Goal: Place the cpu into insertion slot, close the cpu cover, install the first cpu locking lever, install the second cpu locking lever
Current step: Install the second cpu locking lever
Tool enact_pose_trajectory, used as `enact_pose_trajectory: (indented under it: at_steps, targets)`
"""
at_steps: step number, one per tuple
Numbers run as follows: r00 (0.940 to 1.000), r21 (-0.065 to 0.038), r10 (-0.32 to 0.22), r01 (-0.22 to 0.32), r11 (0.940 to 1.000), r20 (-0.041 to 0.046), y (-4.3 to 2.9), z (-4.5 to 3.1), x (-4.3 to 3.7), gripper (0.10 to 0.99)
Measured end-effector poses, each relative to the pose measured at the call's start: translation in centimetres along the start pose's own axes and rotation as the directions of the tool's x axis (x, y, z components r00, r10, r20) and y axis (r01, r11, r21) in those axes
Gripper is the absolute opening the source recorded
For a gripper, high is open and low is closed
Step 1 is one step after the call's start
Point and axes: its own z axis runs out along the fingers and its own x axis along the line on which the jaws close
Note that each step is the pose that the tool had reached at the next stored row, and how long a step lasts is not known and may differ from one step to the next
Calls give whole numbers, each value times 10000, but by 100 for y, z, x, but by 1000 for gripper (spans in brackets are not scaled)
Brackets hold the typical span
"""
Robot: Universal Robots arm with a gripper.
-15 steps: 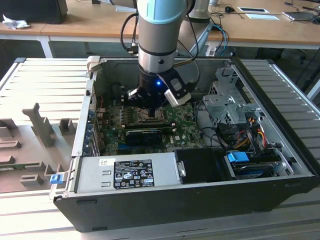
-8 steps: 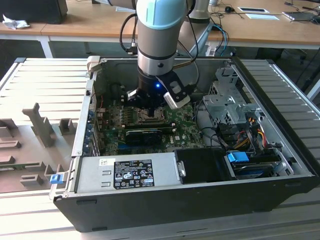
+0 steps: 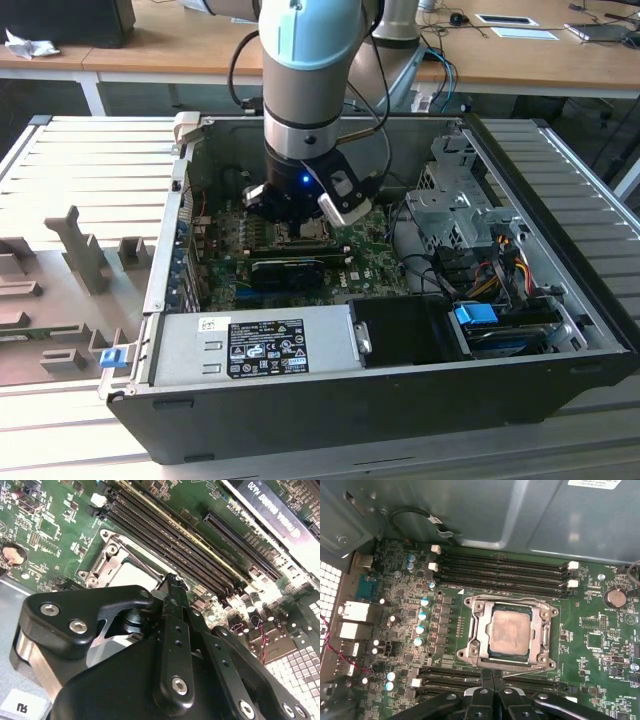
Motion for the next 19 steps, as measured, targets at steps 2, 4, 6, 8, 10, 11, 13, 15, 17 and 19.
enact_pose_trajectory:
  at_steps: [2, 4, 6, 8, 10, 11, 13, 15, 17, 19]
  targets:
    - [10000, -7, -1, 1, 10000, 0, -2, 11, 5, 106]
    - [10000, -14, 1, -1, 10000, 1, -5, 31, 14, 106]
    - [10000, -26, 0, 0, 10000, 3, -15, 89, 33, 106]
    - [10000, -29, 0, 0, 10000, 2, -25, 150, 62, 106]
    - [10000, -83, -1, 1, 10000, 8, -31, 192, 90, 106]
    - [10000, -129, -1, 1, 9999, 13, -33, 199, 100, 106]
    - [10000, -487, -4, 7, 9988, 57, -59, 202, 146, 106]
    - [10000, -558, -1, 5, 9984, 66, -82, 208, 161, 106]
    - [10000, -639, -1, 6, 9980, 76, -86, 213, 197, 106]
    - [10000, -733, 0, 6, 9973, 88, -93, 242, 208, 106]
